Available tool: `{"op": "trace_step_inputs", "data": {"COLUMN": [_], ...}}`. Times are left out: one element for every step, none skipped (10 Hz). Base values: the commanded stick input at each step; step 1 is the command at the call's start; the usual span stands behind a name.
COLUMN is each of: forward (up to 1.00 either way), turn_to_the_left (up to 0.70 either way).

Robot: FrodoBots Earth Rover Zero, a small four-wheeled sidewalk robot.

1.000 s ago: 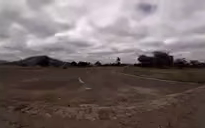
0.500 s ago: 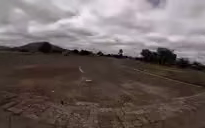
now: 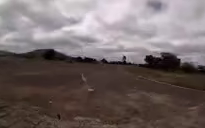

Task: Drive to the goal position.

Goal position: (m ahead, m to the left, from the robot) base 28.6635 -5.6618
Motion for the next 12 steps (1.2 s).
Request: {"op": "trace_step_inputs", "data": {"forward": [0.6, 0.6, 0.6, 0.6, 0.6, 0.6, 0.6, 0.6, 0.6, 0.6, 0.6, 0.6], "turn_to_the_left": [0.0, 0.0, 0.0, 0.0, 0.0, 0.0, 0.0, 0.0, 0.0, 0.0, 0.0, 0.0]}}
